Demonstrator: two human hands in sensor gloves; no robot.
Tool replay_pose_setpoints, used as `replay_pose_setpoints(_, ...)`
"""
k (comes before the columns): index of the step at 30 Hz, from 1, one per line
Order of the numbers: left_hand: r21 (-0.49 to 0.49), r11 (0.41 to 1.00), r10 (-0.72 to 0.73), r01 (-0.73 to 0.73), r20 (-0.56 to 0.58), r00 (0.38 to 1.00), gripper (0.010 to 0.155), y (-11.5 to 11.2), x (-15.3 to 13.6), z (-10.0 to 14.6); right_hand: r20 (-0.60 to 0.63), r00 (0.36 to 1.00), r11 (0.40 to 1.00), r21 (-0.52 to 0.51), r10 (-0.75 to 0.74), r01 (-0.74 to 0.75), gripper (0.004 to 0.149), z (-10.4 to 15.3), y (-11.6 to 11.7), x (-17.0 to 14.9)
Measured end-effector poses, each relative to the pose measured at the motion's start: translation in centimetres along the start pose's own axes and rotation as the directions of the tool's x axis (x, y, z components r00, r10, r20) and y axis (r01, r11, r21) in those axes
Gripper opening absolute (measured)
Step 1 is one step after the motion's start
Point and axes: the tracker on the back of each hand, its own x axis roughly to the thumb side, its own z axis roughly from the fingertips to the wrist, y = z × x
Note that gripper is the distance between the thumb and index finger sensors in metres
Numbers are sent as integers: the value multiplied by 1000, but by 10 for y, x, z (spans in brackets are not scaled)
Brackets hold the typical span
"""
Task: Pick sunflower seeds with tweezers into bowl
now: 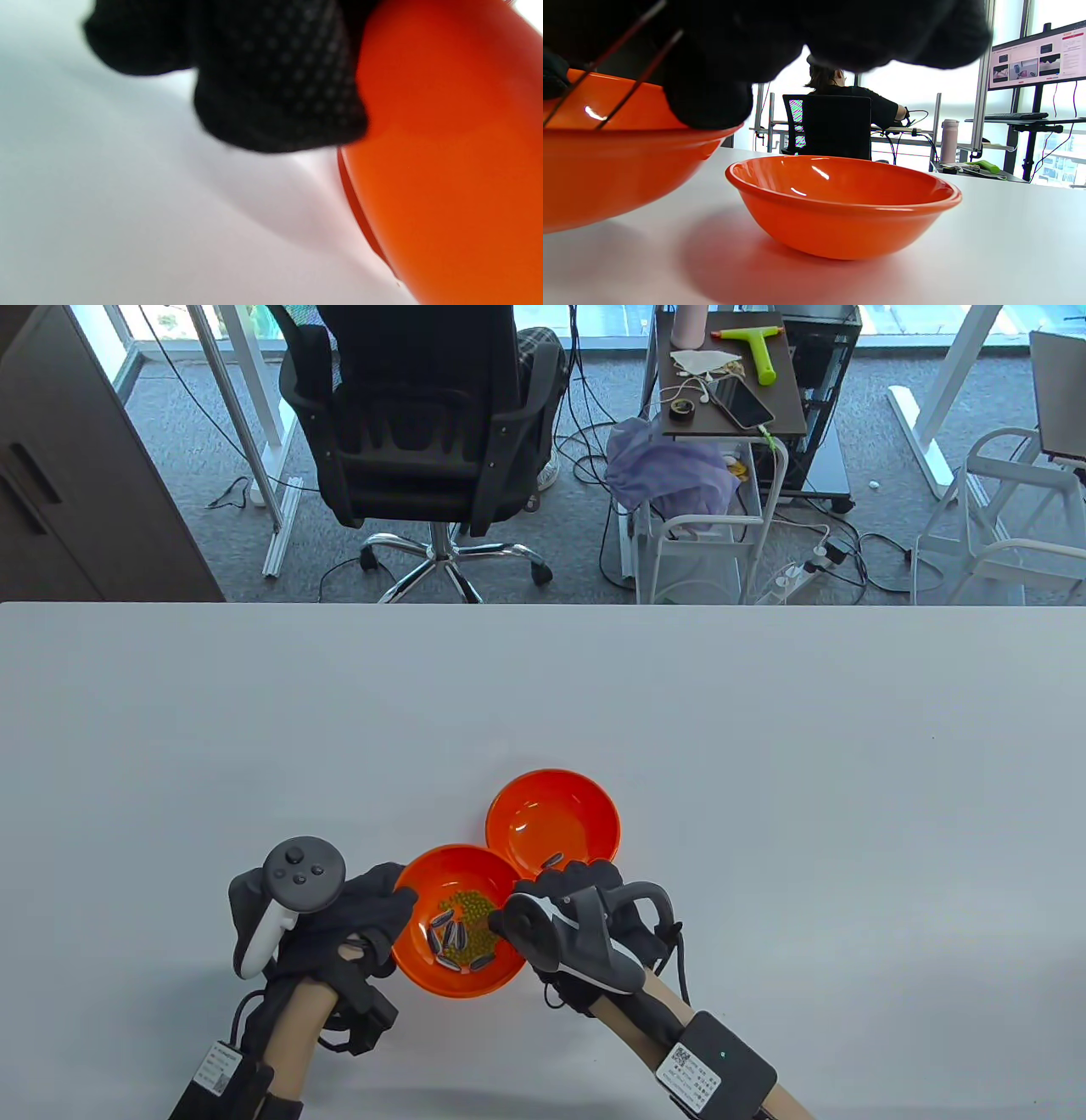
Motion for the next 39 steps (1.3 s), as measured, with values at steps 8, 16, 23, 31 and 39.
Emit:
replay_pose_setpoints(8,5,1000,-3,3,-1,1000,48,-2,1,0,-17,999,999,-14,46,-47,52,3,0,10)
replay_pose_setpoints(16,5,1000,-6,6,0,1000,48,-3,1,0,-50,996,997,-17,76,-77,52,3,2,16)
replay_pose_setpoints(23,0,1000,-9,9,-2,1000,48,-4,2,0,-44,996,996,-7,84,-84,51,3,5,20)
replay_pose_setpoints(31,-4,1000,7,-7,-7,1000,48,-4,1,-1,-36,999,998,-52,33,-35,40,3,7,19)
replay_pose_setpoints(39,-13,1000,0,0,-11,1000,48,-4,1,-1,-78,996,998,-52,-39,35,38,0,3,10)
